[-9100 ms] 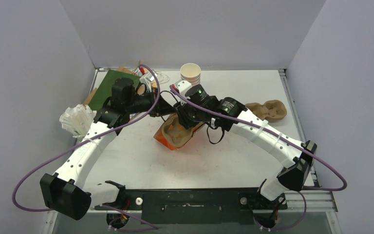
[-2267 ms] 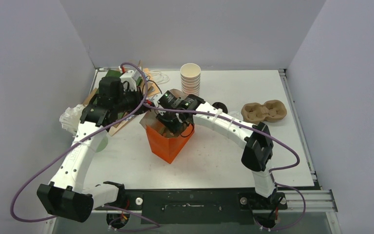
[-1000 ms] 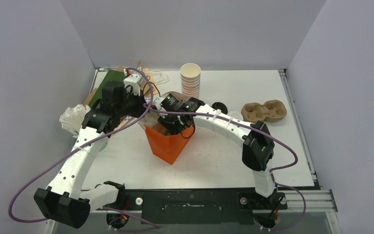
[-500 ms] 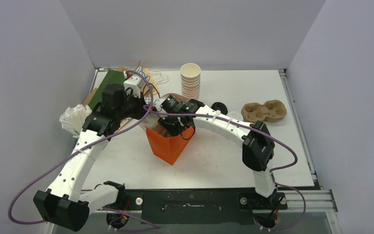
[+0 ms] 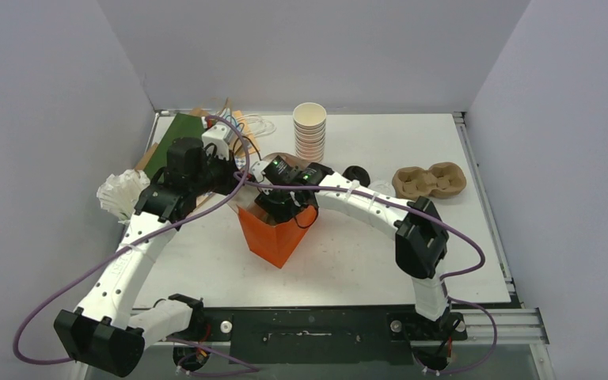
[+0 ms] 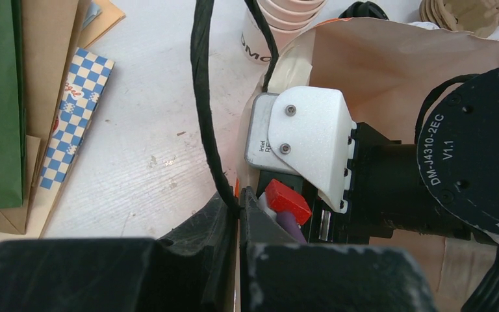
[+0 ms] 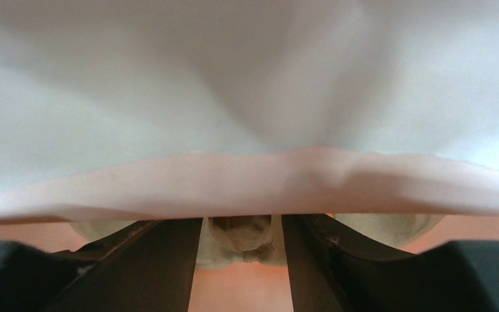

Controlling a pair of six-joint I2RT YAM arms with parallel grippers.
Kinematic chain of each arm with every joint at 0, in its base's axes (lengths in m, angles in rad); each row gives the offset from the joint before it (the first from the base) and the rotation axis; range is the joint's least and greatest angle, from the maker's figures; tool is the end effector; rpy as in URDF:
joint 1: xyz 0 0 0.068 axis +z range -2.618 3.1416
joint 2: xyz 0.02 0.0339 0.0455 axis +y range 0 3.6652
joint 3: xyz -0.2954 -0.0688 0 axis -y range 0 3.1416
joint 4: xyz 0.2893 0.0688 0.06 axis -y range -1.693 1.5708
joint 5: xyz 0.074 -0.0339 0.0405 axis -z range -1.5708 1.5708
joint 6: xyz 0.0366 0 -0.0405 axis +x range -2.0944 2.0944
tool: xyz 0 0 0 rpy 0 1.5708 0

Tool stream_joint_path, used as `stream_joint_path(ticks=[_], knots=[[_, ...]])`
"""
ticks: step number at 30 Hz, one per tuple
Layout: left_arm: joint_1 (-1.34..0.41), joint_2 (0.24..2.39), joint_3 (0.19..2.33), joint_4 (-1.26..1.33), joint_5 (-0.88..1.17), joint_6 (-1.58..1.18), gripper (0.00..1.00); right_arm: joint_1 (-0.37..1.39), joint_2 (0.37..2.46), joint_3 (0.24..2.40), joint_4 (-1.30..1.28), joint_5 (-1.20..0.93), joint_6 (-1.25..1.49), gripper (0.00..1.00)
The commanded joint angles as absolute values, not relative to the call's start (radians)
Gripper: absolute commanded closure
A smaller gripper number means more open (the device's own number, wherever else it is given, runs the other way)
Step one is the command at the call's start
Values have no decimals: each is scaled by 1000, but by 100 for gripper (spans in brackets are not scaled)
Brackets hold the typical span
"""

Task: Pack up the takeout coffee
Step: Place the cup tray in the takeout bag.

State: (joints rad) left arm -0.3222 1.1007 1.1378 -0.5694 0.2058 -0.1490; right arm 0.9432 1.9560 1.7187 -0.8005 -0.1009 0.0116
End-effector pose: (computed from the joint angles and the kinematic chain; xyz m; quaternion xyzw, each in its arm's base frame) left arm 0.2516 -0.0919 0.3918 0.1255 0.8560 -0.2019 0.4591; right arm 0.2803 0.3926 0.2825 -0.4446 0.8549 0.1641 0.2113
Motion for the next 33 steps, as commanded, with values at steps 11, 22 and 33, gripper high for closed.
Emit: stream_joint_path(ticks=[11, 22, 33], knots=[[-344, 1053, 1157, -467, 340, -178, 100, 940, 1876, 1782, -808, -72, 31, 0], [-352, 1049, 1145, -459, 382, -194, 100, 948, 1802, 1846, -792, -25, 44, 0], [-371, 1052, 1147, -465, 387, -224, 100, 948, 1696, 1838, -668, 49, 44, 0]])
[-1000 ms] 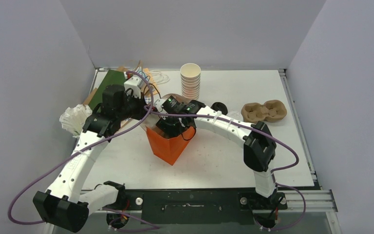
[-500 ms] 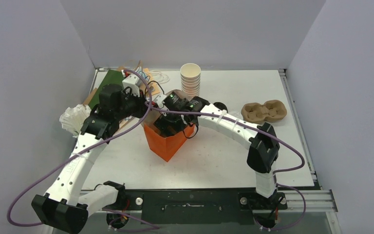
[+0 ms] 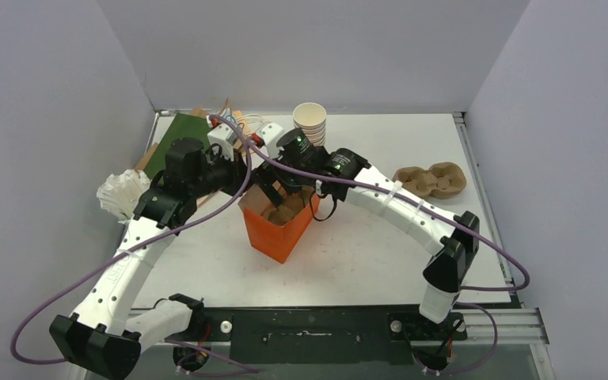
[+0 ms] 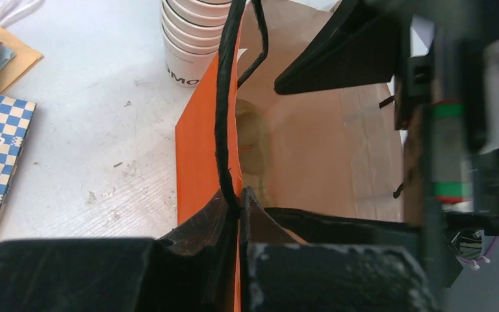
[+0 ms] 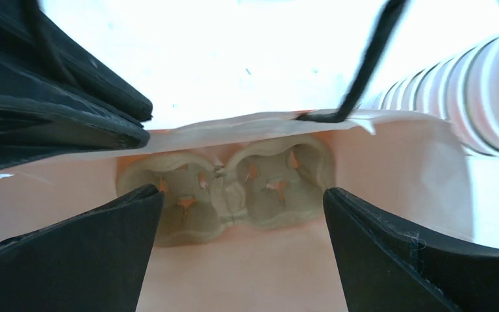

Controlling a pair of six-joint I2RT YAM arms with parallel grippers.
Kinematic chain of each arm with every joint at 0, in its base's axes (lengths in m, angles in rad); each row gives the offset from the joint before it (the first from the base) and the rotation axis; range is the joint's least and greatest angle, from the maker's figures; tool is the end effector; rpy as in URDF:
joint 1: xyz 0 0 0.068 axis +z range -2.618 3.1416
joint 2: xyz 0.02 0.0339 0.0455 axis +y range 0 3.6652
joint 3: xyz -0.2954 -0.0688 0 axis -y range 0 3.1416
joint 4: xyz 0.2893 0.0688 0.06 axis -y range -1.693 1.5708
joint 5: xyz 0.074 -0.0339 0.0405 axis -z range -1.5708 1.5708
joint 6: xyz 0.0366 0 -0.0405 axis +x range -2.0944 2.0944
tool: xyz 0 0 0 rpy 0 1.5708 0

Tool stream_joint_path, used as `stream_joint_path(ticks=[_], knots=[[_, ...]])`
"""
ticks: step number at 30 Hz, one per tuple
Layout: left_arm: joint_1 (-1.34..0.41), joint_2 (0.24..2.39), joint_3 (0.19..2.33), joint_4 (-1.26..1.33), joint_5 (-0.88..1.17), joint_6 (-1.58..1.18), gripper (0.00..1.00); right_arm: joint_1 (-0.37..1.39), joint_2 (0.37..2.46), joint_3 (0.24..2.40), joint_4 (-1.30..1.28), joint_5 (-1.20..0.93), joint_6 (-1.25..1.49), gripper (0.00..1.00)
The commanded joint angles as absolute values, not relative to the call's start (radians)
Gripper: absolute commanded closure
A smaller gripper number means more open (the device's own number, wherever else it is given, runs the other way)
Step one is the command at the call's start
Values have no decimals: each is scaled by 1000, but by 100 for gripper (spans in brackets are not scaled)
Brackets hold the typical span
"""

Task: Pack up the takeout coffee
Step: Place the cup tray in the takeout bag.

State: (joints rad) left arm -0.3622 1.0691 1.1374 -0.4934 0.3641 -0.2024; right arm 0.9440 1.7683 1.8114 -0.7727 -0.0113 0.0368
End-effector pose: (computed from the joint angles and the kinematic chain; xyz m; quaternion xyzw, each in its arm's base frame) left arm 0.2395 -0.1047 0.4075 0.1638 0.8160 -0.2946 0.4696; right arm 0.2618 0.3622 0.4018 -0.4021 0.8195 0.1968 0.3577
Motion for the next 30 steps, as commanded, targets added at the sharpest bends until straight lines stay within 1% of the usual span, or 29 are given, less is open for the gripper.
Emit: stream_joint_path(ticks=[1, 5, 9, 13, 19, 20, 21, 22, 24, 27, 30], knots=[[-371, 1051, 1149, -468, 382, -231, 100, 949, 1685, 1829, -652, 51, 47, 0], [-371, 1046, 1143, -486, 340, -286, 100, 948, 1635, 1809, -608, 64, 72, 0], [-374, 1022, 1111, -492, 283, -396, 100, 954, 1599, 1834, -605, 57, 102, 2], [-377, 996, 1085, -480, 289, -466, 100, 958, 1559, 1844, -585, 63, 129, 3], [-377, 949, 1115, -510, 276, -501, 100, 957, 1507, 1861, -554, 140, 219, 7], [-377, 942, 1122, -517, 269, -504, 99, 957, 1497, 1865, -555, 156, 237, 8], [-377, 935, 1131, -524, 261, -503, 97, 958, 1488, 1871, -559, 173, 257, 9], [-377, 929, 1138, -530, 253, -502, 93, 958, 1475, 1875, -565, 195, 277, 10], [-377, 930, 1147, -540, 241, -492, 84, 958, 1446, 1872, -576, 232, 312, 12], [-377, 946, 1176, -566, 216, -468, 67, 957, 1404, 1855, -617, 305, 374, 16], [-376, 968, 1219, -589, 179, -436, 54, 958, 1369, 1830, -669, 378, 481, 21]])
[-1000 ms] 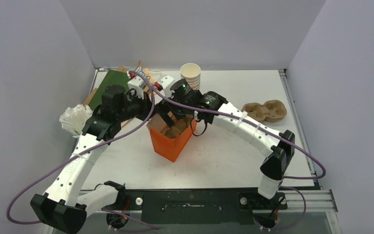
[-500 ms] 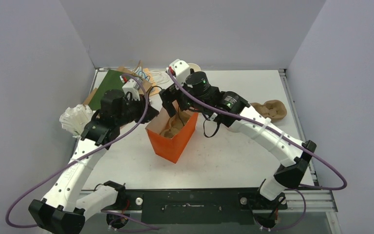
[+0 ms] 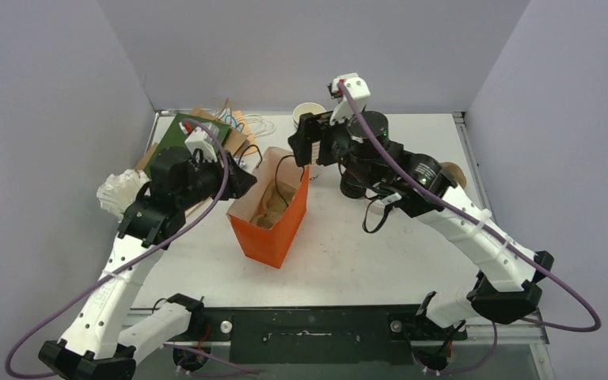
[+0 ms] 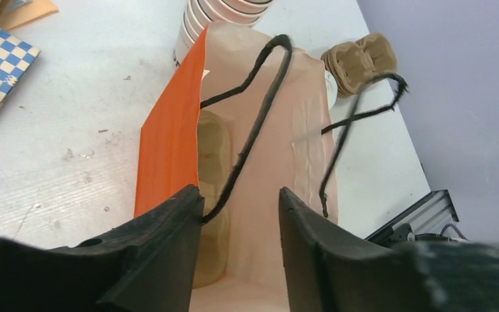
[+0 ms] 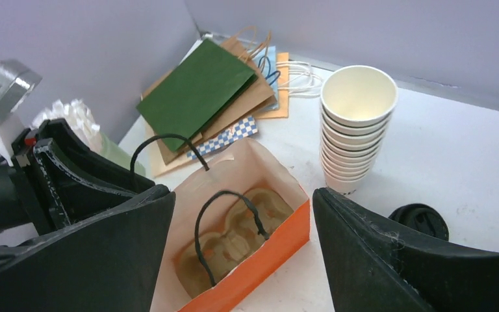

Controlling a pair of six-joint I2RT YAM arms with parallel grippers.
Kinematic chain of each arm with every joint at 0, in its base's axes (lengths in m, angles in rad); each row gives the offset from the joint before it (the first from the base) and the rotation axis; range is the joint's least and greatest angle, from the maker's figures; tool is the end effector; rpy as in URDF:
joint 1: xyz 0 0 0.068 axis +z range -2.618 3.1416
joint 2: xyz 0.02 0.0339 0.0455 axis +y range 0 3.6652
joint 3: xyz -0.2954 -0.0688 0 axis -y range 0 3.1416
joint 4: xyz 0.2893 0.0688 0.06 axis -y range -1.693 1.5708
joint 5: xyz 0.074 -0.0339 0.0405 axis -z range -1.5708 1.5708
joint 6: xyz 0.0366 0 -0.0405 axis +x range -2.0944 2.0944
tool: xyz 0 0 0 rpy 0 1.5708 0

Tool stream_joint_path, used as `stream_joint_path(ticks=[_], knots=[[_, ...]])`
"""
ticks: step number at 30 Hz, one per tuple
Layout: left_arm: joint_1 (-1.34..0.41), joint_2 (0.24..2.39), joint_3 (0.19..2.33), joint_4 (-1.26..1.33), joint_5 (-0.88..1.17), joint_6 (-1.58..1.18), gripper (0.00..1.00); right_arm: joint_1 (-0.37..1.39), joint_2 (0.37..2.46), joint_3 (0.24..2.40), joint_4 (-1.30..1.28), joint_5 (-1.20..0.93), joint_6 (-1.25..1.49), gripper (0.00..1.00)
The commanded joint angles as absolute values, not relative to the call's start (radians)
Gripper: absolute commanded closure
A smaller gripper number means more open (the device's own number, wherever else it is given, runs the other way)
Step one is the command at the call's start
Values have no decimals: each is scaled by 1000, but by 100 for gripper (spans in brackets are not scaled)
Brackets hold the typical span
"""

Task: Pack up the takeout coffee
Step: Place the cup tray in the takeout bag, then adjust the takeout bag at the center of the board.

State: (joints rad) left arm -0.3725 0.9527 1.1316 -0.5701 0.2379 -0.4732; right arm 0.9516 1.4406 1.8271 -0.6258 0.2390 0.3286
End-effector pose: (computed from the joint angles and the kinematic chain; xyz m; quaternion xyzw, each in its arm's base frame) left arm 0.2056 -0.0896 0.4230 0.0244 0.8275 -0.3166 0.4631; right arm 0.2006 0.2665 0.5451 -0.1692 0.7658 0.2911 0.5478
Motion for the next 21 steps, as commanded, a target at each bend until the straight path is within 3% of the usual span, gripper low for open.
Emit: stream_joint_path(ticks=[1, 8, 17, 21], knots=[[-375, 977, 1236, -597, 165, -424, 52, 958, 1357, 1816, -682, 390, 527, 23], [-369, 1043, 1324, -611, 109, -335, 48, 959, 1272, 1647, -630, 377, 707, 36], [-368, 1076, 1367, -591, 104, -262, 59, 959, 1307, 1496, -516, 288, 540, 57], [-368, 1081, 1376, -593, 105, -247, 65, 959, 1344, 1478, -481, 225, 416, 60]])
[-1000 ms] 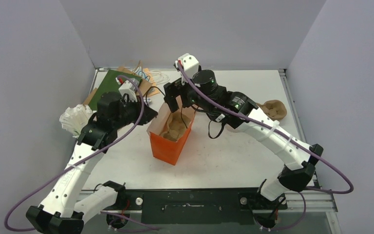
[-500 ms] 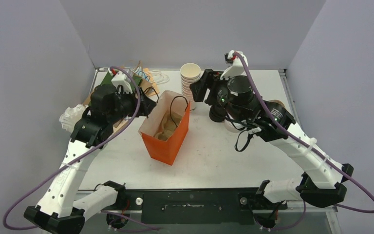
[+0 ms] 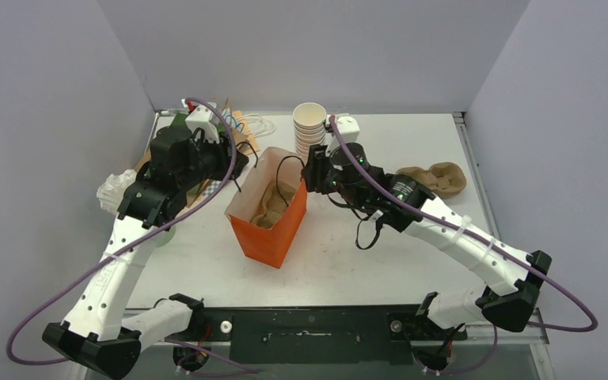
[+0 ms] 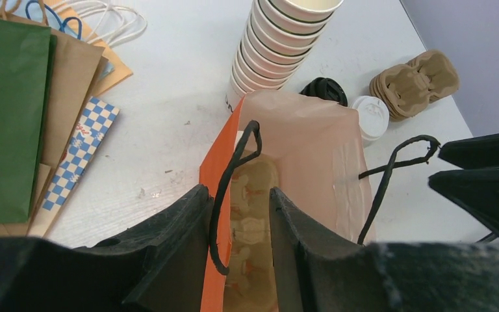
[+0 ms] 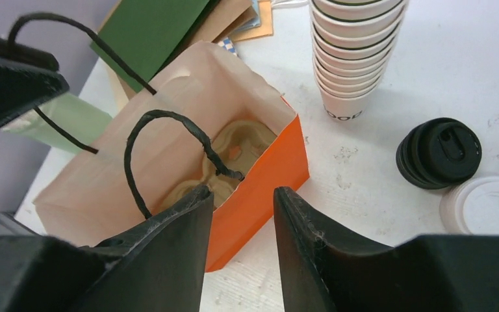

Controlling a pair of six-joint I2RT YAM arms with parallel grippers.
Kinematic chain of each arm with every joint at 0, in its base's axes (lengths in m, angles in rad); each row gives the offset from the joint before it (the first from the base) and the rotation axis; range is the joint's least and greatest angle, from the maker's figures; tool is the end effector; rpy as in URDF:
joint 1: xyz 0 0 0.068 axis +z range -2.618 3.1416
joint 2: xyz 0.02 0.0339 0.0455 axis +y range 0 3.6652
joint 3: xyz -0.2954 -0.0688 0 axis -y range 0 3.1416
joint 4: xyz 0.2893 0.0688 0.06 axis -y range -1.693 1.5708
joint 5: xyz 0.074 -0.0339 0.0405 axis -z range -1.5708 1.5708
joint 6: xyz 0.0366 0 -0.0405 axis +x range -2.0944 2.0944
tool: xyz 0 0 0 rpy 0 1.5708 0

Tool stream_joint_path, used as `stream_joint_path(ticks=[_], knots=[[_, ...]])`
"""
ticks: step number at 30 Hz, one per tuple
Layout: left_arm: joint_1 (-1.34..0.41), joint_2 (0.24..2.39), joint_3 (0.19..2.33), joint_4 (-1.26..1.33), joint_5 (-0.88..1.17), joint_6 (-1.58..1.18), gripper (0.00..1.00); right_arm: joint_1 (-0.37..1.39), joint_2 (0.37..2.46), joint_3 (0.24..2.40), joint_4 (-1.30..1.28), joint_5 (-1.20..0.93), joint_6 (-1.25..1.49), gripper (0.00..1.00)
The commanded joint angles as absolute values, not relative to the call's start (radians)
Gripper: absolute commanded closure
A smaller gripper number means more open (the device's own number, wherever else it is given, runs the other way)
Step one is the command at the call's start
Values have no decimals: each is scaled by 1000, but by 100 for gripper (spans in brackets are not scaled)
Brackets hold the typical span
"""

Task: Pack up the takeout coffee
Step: Adjust the takeout bag at the center of the board.

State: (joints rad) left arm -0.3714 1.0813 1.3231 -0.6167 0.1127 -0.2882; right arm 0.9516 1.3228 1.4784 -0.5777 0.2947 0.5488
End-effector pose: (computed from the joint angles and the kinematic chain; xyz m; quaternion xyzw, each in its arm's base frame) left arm 0.2318 -0.0947 0.4613 0.0660 0.8231 -0.2261 0.5167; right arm 0.1964 0.2572 0.4593 -0.0880 0.8296 0.2762 0.4772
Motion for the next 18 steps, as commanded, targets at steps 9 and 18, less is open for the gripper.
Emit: stream_joint_path(ticks=[9, 18], knots=[[-368, 1080, 1369, -597, 105, -220, 71, 959, 1423, 1498, -444, 273, 280, 66], [-368, 1086, 1403, -657, 143, -213, 100, 945, 1444, 1518, -403, 300, 225, 100]])
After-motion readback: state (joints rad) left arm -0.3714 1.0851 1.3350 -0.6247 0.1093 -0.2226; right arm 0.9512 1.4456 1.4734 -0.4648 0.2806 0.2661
